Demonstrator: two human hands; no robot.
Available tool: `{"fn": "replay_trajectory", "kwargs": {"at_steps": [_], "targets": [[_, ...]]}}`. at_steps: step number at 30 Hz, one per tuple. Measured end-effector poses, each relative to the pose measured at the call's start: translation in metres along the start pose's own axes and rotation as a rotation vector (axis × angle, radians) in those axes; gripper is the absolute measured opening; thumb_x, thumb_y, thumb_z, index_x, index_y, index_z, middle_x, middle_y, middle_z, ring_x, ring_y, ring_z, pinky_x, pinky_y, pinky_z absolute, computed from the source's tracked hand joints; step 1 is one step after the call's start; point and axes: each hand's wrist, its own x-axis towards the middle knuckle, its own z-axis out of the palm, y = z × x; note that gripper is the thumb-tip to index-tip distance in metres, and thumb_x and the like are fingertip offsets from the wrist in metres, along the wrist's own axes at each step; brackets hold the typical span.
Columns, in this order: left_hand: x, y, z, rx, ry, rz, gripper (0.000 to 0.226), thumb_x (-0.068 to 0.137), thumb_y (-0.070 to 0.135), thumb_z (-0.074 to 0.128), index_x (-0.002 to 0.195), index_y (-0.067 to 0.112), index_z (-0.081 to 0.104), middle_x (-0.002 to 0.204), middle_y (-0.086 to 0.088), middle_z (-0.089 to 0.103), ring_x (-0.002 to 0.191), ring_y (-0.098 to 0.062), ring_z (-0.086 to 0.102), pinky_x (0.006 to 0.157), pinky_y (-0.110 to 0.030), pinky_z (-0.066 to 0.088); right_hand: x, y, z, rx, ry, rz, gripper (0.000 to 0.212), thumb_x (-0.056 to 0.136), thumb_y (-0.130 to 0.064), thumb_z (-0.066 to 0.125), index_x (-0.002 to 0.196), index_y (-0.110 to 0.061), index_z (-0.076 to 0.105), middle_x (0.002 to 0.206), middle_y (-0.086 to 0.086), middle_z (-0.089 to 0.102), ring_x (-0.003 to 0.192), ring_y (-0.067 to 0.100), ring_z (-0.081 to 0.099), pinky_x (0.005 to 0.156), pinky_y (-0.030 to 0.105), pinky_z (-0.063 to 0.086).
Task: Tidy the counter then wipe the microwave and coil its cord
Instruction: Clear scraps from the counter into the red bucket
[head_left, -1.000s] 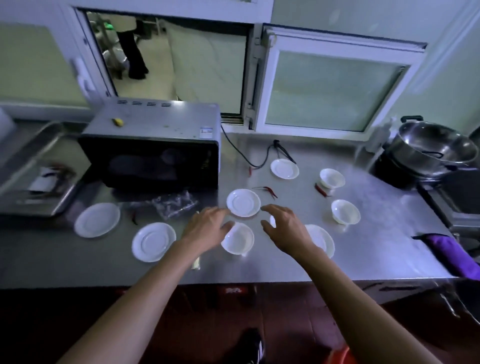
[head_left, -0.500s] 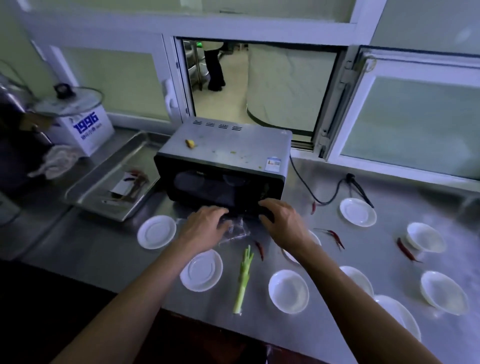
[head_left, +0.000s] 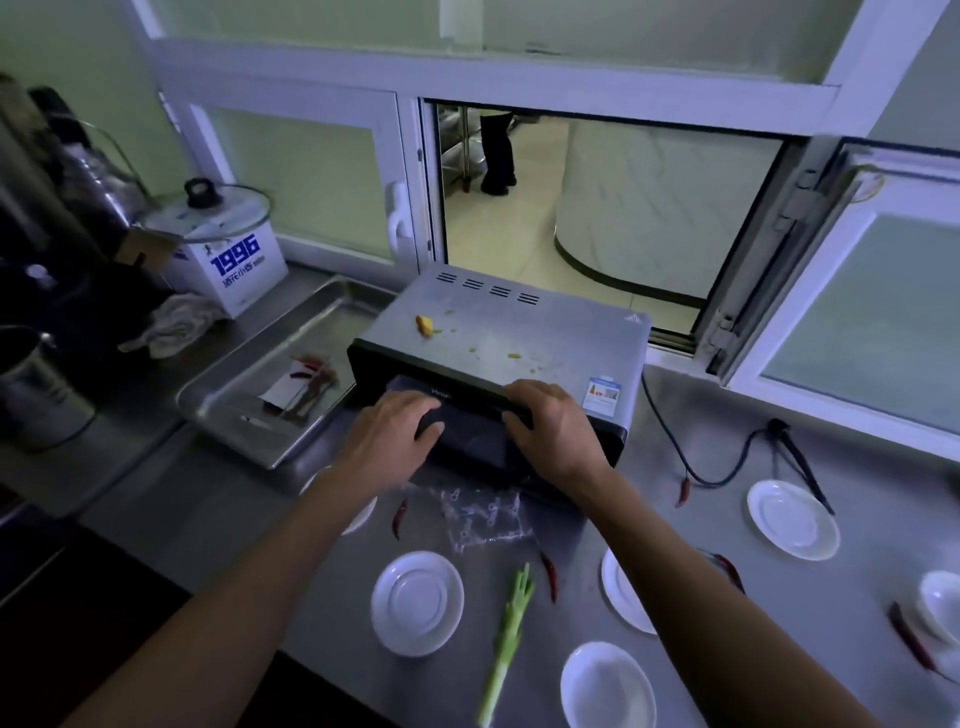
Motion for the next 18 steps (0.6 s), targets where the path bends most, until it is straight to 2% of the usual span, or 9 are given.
{"fn": "replay_trajectory", "kwargs": {"at_steps": [2, 5, 8, 13, 16, 18], "targets": [[0.013, -0.012, -0.006, -0.004, 0.0, -0.003, 0.033, 0.094, 0.027, 0.064, 0.122, 0.009, 0.066, 0.123, -0.006, 0.066, 0.116, -0.027, 0.058, 0.093, -0.046, 0.05, 0.02, -0.004, 0.007, -0.001, 0.0, -0.013, 0.03, 0.09, -0.011, 0.064, 0.119, -0.007, 0.068, 0.116, 0.011, 0.069, 0.106, 0.035, 0.061, 0.088, 0.044, 0.051], [0.032, -0.034, -0.013, -0.007, 0.002, -0.015, 0.035, 0.094, 0.027, 0.063, 0.124, 0.01, 0.065, 0.125, -0.005, 0.065, 0.117, -0.027, 0.057, 0.094, -0.047, 0.049, 0.052, -0.009, 0.021, -0.009, -0.029, -0.009, 0.035, 0.093, -0.013, 0.063, 0.127, -0.008, 0.064, 0.128, 0.011, 0.065, 0.118, 0.033, 0.058, 0.098, 0.044, 0.048], [0.048, -0.059, -0.016, -0.017, 0.002, -0.034, 0.036, 0.095, 0.029, 0.061, 0.126, 0.012, 0.063, 0.127, -0.004, 0.063, 0.119, -0.025, 0.054, 0.096, -0.046, 0.048, 0.083, -0.014, 0.04, -0.037, -0.062, 0.002, 0.039, 0.095, -0.016, 0.062, 0.133, -0.011, 0.061, 0.135, 0.009, 0.062, 0.124, 0.03, 0.055, 0.102, 0.042, 0.047], [0.074, -0.106, -0.019, -0.037, 0.007, 0.009, 0.033, 0.095, 0.029, 0.061, 0.125, 0.015, 0.063, 0.126, -0.003, 0.062, 0.118, -0.023, 0.052, 0.097, -0.042, 0.046, 0.134, -0.026, 0.072, -0.1, -0.068, 0.076, 0.038, 0.095, -0.021, 0.062, 0.133, -0.012, 0.061, 0.135, 0.007, 0.062, 0.122, 0.029, 0.055, 0.099, 0.037, 0.045], [0.095, -0.134, -0.021, -0.067, 0.01, 0.046, 0.033, 0.094, 0.027, 0.063, 0.124, 0.013, 0.063, 0.126, -0.004, 0.063, 0.119, -0.025, 0.051, 0.098, -0.043, 0.045, 0.165, -0.033, 0.088, -0.139, -0.093, 0.118, 0.038, 0.094, -0.02, 0.063, 0.131, -0.011, 0.062, 0.134, 0.008, 0.062, 0.121, 0.029, 0.056, 0.101, 0.038, 0.046], [0.111, -0.15, -0.022, -0.078, 0.014, 0.062, 0.033, 0.094, 0.027, 0.063, 0.123, 0.012, 0.064, 0.127, -0.004, 0.063, 0.121, -0.026, 0.051, 0.098, -0.046, 0.045, 0.185, -0.038, 0.097, -0.149, -0.087, 0.157, 0.031, 0.094, -0.02, 0.062, 0.123, -0.009, 0.067, 0.126, 0.011, 0.066, 0.114, 0.032, 0.058, 0.096, 0.042, 0.048]]}}
